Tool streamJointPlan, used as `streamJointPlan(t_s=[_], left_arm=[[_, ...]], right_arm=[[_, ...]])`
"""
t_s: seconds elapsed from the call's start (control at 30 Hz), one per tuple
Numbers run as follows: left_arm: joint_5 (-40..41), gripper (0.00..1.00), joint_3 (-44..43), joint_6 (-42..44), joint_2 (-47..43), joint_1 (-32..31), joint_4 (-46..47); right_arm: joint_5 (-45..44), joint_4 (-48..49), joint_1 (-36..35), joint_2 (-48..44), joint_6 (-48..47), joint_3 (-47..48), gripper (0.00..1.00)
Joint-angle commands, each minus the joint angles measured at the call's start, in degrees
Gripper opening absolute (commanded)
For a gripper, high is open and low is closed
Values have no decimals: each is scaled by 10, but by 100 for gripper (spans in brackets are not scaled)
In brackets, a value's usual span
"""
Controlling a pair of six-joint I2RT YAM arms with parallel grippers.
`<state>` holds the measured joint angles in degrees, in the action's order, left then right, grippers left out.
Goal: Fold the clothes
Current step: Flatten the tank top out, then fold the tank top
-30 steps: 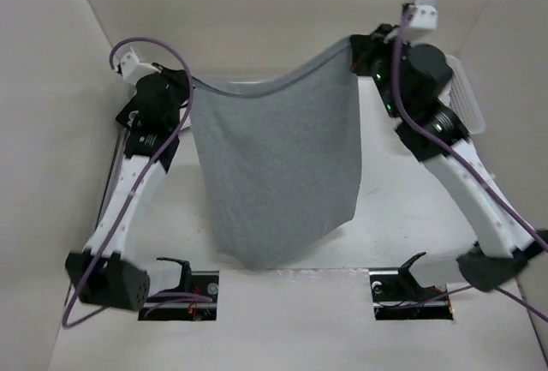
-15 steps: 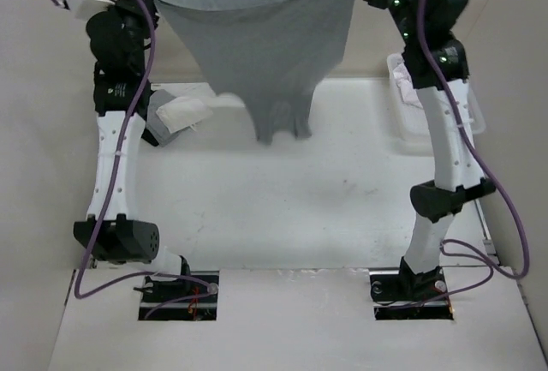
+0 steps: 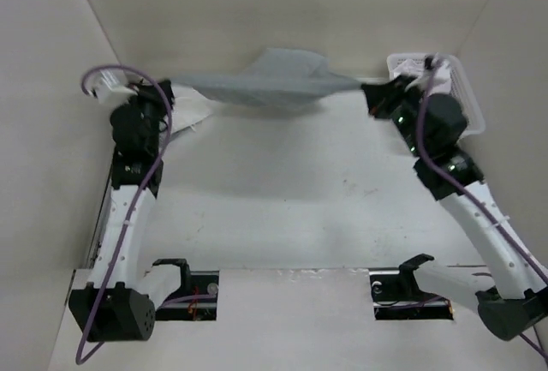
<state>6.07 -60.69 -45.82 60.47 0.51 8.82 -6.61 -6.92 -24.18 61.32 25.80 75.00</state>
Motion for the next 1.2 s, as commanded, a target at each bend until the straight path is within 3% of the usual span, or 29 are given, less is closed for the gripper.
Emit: streamJointPlan(t_s=[0.0,0.07,0.17,0.23,0.43,0.57,0.67,0.8,0.97,1.17], left_arm=[[29,3,188,-1,-132,-17,-13],[38,3,281,10,-231,-20,-70],[27,3,338,8,-348,-30,-193],[8,2,351,-14,-394,-42,-270],[-17,0,341,-94,-539,-99,-480],[16,1,292,-105,-577,-109,-547],[18,1,276,-105,-566,-103,-544],[36,1,286,-88,-501,-93,-444],[74,1,316,-109,-352,-92,-235],[147,1,201,-98,-57,-82,15]], right_arm=[[-38,58,-44,-103,36,-232,0],[-52,60,-85,-181,76,-353,0],[-80,13,-169,-295,147,-480,0],[-92,-37,-222,-344,185,-516,0],[-138,-204,-449,-434,308,-533,0],[-233,-266,-615,-398,382,-491,0],[-296,-274,-659,-335,378,-438,0],[-280,-188,-544,-273,290,-419,0],[-113,-12,-280,-196,172,-429,0],[37,139,-13,-10,113,-299,0]])
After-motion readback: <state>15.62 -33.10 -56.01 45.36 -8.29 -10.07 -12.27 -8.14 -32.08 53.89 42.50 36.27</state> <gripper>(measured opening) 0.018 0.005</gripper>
